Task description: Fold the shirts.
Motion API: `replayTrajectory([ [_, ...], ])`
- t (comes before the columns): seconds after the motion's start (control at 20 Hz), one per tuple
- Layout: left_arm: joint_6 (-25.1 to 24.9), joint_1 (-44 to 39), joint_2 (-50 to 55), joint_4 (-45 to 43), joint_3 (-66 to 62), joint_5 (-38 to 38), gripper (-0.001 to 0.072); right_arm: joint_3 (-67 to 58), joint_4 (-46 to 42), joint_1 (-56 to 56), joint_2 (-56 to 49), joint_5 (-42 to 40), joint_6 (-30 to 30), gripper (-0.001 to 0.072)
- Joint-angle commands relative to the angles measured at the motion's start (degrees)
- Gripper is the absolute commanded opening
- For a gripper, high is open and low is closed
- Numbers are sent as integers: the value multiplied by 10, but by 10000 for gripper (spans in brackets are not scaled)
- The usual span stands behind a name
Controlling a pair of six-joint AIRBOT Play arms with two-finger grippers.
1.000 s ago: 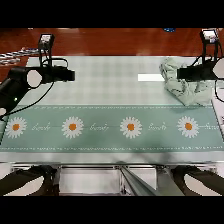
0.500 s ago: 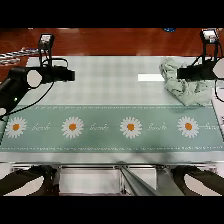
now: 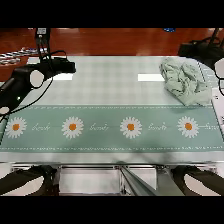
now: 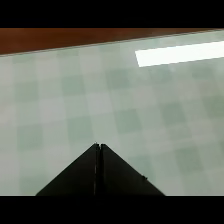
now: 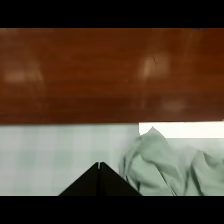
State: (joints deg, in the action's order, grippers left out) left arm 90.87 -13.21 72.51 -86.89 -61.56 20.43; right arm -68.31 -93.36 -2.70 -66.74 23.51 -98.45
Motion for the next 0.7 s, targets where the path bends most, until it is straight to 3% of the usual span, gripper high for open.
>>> replayTrajectory([
  [0.0, 2, 0, 2, 8, 0, -47, 20, -1, 61, 0, 14, -144, -10, 24],
  [0.1, 2, 0, 2, 7, -1, -55, 20, -1, 92, 0, 32, -165, -10, 36],
  [0.15, 2, 0, 2, 7, -1, -54, 21, -1, 95, 2, 38, -163, -9, 122],
  [0.2, 2, 0, 2, 7, -1, -56, 31, 0, 92, 5, 40, -153, -9, 321],
  [0.25, -9, 2, 3, 7, -1, -64, 124, -1, 85, 11, 38, -143, -7, 413],
  [0.35, -39, 11, 9, -9, -1, -85, 509, -1, 61, 37, 24, -103, -7, 416],
  [0.45, -54, 33, 13, -25, -1, -80, 509, -1, 58, 78, -10, -54, -7, 417],
  [0.65, -35, 78, 14, -24, -1, -14, 507, -1, 58, 137, -119, 12, -7, 416],
])
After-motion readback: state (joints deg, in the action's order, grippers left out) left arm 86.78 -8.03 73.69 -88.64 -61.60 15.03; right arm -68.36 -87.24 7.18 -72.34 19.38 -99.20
